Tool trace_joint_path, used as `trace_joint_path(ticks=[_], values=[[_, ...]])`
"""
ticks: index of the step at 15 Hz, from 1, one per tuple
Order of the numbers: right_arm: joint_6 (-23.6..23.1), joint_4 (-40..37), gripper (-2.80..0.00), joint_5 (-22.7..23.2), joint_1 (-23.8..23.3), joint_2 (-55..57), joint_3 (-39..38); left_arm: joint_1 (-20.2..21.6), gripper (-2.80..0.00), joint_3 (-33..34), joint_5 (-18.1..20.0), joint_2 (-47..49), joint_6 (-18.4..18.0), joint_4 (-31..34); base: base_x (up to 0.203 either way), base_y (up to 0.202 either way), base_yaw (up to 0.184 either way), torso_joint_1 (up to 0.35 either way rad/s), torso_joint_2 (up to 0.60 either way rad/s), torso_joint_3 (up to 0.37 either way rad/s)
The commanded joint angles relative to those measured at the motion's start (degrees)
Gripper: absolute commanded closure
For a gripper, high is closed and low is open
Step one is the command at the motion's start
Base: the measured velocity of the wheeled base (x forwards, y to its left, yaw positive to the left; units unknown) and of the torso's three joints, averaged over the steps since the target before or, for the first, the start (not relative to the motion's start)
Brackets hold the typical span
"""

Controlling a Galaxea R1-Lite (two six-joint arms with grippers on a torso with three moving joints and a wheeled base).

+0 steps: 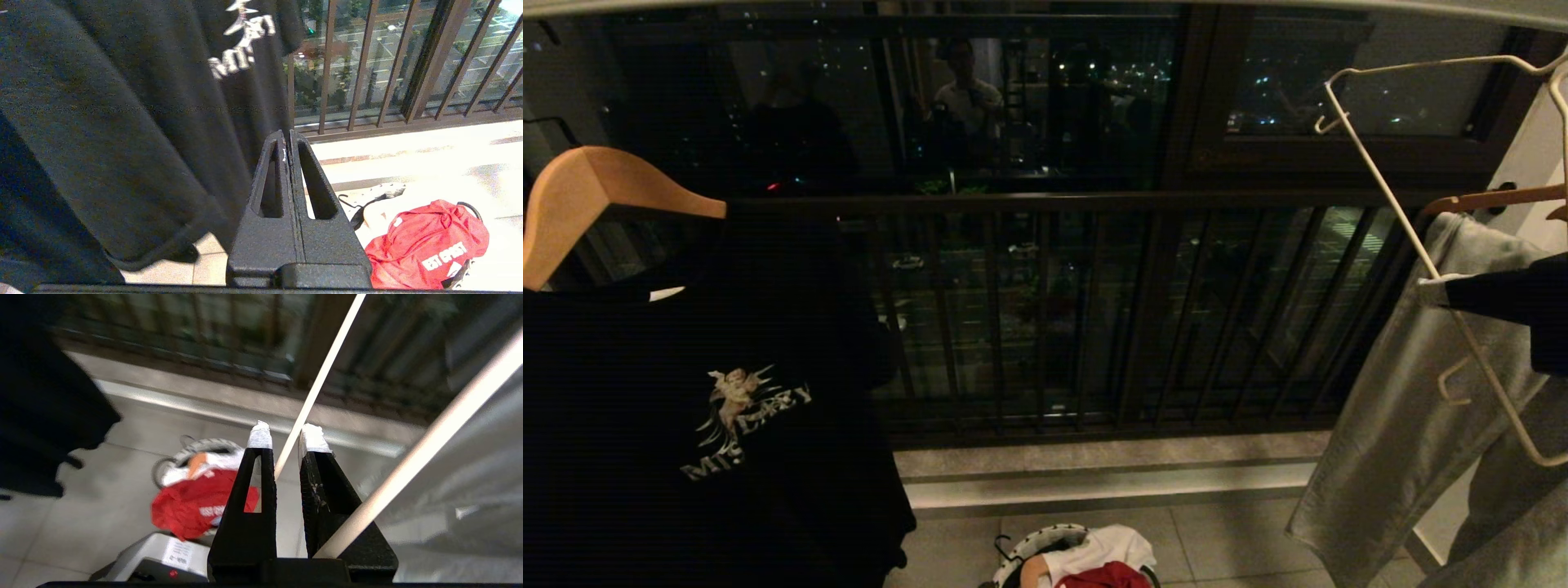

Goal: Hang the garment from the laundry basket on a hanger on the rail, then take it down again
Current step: Pick up the clothes rack on the clothesline, then pick up clothes from the basket

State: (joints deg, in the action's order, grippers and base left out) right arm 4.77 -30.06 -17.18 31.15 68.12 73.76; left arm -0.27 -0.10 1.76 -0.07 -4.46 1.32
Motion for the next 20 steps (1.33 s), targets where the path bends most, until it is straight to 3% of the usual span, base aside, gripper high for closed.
trace_joint_path(ticks=[1, 2, 5, 12, 16, 20], values=[[0.0, 0.3, 0.00, 0.2, 2.3, -2.9, -1.3, 0.0, 0.00, 0.0, 0.0, 0.1, 0.0, 0.0, 0.000, 0.000, 0.000, 0.000, 0.00, 0.000], [-0.2, 0.3, 0.00, 1.8, 2.8, -4.0, -1.9, 0.0, 0.00, 0.0, 0.0, 0.1, 0.0, 0.0, 0.000, 0.000, 0.000, 0.000, 0.00, 0.000], [-2.1, 0.3, 0.00, 12.7, 3.0, -7.7, -4.9, 0.0, 0.00, 0.0, 0.0, 0.1, 0.0, 0.0, 0.000, 0.000, 0.000, 0.000, 0.00, 0.000], [-12.2, 0.2, 0.00, 31.7, 3.0, -11.1, -16.0, 0.0, 0.00, 0.0, 0.0, 0.1, -0.1, 0.0, 0.000, 0.000, 0.000, 0.000, 0.00, 0.000], [-22.4, 1.2, 0.00, 37.6, 3.0, -8.9, -21.0, 0.0, 0.00, 0.0, 0.0, 0.0, -0.1, 0.0, 0.000, 0.000, 0.000, 0.000, 0.00, 0.000], [-26.7, 11.4, 0.00, 40.2, 2.9, -5.0, -25.8, 0.0, 0.00, 0.0, 0.0, 0.1, 0.0, 0.0, 0.000, 0.000, 0.000, 0.000, 0.00, 0.000]])
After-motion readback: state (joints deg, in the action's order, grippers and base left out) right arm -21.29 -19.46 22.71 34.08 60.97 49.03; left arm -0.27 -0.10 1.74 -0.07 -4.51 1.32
